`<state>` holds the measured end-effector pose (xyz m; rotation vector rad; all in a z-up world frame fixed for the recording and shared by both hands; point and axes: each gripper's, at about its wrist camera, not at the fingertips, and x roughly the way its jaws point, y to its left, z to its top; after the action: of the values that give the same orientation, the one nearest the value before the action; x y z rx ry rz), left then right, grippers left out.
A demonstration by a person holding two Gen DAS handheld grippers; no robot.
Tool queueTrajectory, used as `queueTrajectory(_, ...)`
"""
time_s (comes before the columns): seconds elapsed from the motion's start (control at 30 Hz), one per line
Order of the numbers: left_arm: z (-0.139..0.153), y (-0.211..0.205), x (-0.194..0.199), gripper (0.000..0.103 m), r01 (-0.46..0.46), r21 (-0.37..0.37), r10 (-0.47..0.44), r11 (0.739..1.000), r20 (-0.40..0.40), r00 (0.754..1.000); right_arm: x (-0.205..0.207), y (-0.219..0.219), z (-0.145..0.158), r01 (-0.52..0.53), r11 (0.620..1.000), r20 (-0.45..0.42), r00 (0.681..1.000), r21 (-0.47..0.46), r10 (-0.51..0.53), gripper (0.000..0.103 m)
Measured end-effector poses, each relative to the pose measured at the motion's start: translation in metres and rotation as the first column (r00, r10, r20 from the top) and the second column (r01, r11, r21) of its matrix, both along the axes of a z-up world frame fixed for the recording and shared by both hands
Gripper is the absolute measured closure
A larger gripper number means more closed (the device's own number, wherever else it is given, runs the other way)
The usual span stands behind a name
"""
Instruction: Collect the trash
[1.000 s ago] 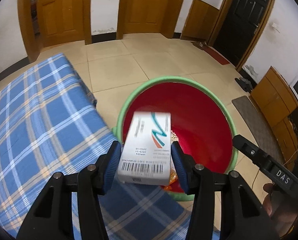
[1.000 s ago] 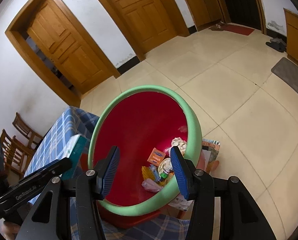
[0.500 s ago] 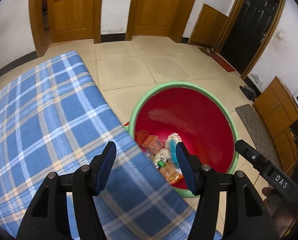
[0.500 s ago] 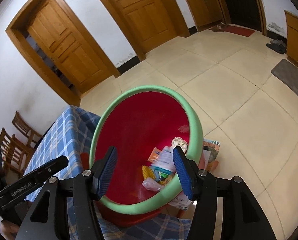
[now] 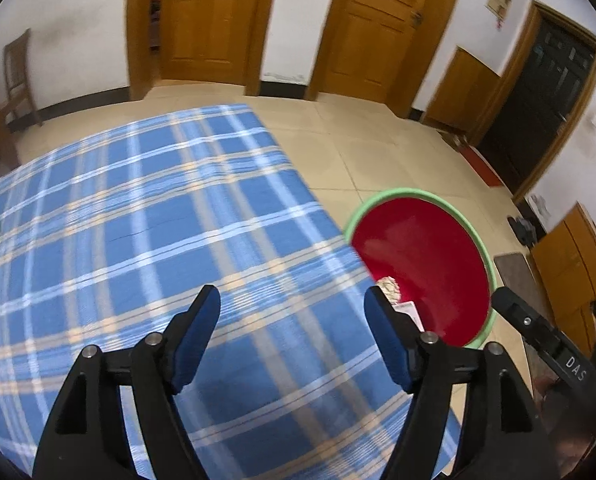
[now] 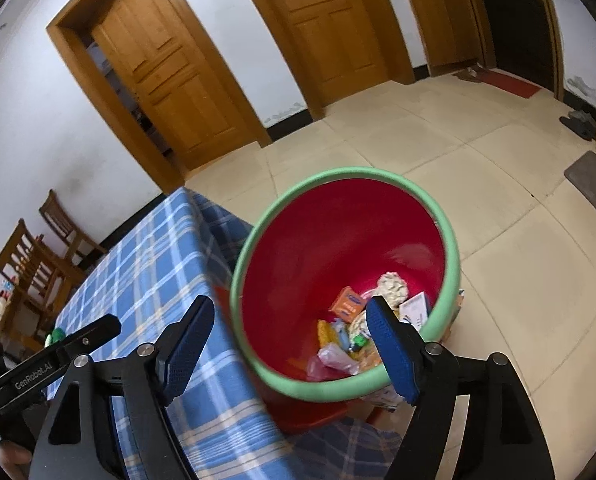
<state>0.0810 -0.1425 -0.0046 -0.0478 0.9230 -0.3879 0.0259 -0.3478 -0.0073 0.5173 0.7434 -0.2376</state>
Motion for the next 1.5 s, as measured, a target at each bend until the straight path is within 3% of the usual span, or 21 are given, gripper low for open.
queueTrajectory(0.17, 0.005, 0.03, -0.009, 0.018, -0.079, 0.013, 0.078, 0.997, 0.024, 0.997, -0.002, 0.02, 0.008, -0.038, 0.999, 0.01, 0.999, -0.023, 0.038, 0.024)
queueTrajectory(0.43, 0.014, 0.069, -0.032, 0.018, -0.193, 0.018, 0.192, 0.981, 0.06, 0.98, -0.007, 0.061, 0.017, -0.114, 0.989, 0.023, 0.993, -0.091, 0.117, 0.023)
queueTrajectory(0.77, 0.011, 0.105, -0.058, 0.018, -0.299, 0.059, 0.293, 0.952, 0.088, 0.952, -0.018, 0.091, 0.021, -0.105, 0.979, 0.054, 0.992, -0.172, 0.116, 0.022)
queueTrajectory(1.1, 0.005, 0.122, -0.073, 0.018, -0.353, 0.093, 0.342, 0.931, 0.117, 0.933, -0.021, 0.12, 0.013, -0.163, 0.968, 0.038, 0.984, -0.193, 0.173, 0.022)
queueTrajectory(1.5, -0.004, 0.127, -0.076, 0.018, -0.365, 0.095, 0.354, 0.926, 0.111, 0.928, -0.016, 0.133, 0.003, -0.201, 0.96, 0.003, 0.979, -0.194, 0.206, 0.022)
